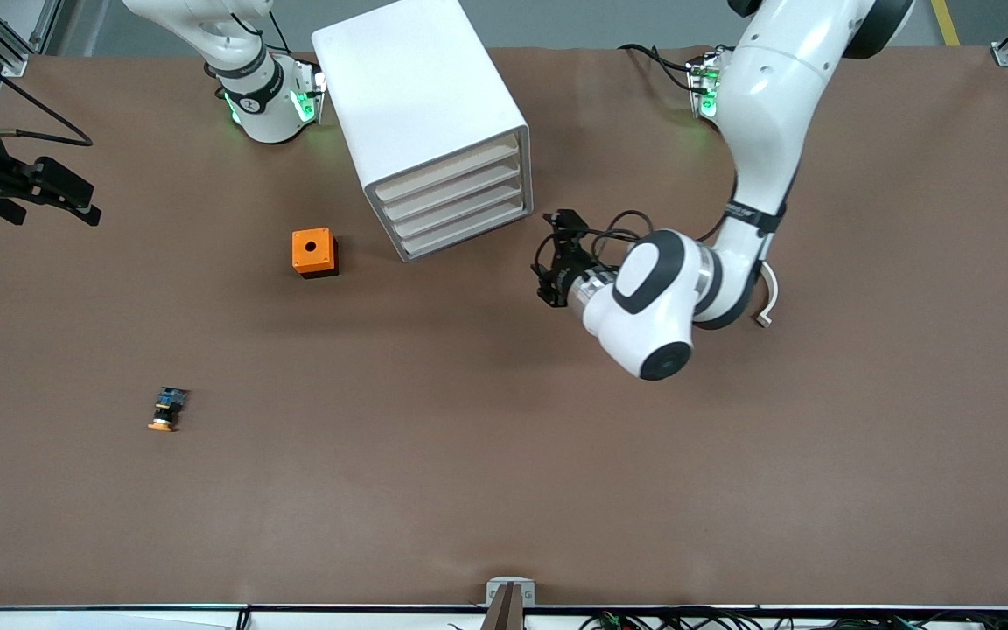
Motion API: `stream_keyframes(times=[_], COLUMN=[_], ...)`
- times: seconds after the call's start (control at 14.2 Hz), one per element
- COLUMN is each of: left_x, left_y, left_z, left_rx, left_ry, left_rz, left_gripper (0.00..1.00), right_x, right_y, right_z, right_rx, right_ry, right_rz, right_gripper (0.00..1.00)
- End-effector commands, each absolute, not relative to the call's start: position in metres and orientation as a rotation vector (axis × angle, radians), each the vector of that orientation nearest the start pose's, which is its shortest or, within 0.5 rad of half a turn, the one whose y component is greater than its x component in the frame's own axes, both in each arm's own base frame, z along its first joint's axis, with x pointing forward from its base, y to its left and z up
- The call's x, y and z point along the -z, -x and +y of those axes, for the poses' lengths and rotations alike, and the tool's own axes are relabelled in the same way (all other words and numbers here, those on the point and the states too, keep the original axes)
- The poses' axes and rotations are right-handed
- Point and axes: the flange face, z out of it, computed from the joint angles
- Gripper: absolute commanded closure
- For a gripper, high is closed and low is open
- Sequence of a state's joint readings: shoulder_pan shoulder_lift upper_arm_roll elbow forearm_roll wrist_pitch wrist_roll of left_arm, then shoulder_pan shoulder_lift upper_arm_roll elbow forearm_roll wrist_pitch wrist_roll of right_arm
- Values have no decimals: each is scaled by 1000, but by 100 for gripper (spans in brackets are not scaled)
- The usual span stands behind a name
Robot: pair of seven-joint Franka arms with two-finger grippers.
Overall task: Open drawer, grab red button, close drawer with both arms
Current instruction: 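Grasp the drawer handle with the left gripper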
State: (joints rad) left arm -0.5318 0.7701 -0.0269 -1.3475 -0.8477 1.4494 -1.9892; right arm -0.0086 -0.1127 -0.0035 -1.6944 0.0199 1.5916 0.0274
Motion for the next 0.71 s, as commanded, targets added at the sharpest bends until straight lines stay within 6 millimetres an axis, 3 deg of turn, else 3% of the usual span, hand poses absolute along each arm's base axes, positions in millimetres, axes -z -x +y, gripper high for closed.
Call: stream_keyframes(times=[0.0,0.14,0.28,0.42,0.64], left_x=[-261,-247,-234,-223,-203], left_y=[-522,-508,-501,-496,-476], left_z=[-447,-460,-464,-465,-466], left_rx=[1858,2019,2110,2167,2270], left_ry=[-1881,-1759,-1687,-1674,-1674], left_rz=[2376,2472,2527,2530,2588], left_gripper=[1,8,30,46,54], right_x=[-633,-632,-632,-632,-632], right_y=[-513,-513,-513,-513,-513], right_z=[-4,-4,-4,-4,-3], right_rx=[33,31,31,31,31], right_ry=[3116,3116,3116,3116,3116], right_rz=[46,46,46,46,44], right_gripper=[0,0,0,0,0])
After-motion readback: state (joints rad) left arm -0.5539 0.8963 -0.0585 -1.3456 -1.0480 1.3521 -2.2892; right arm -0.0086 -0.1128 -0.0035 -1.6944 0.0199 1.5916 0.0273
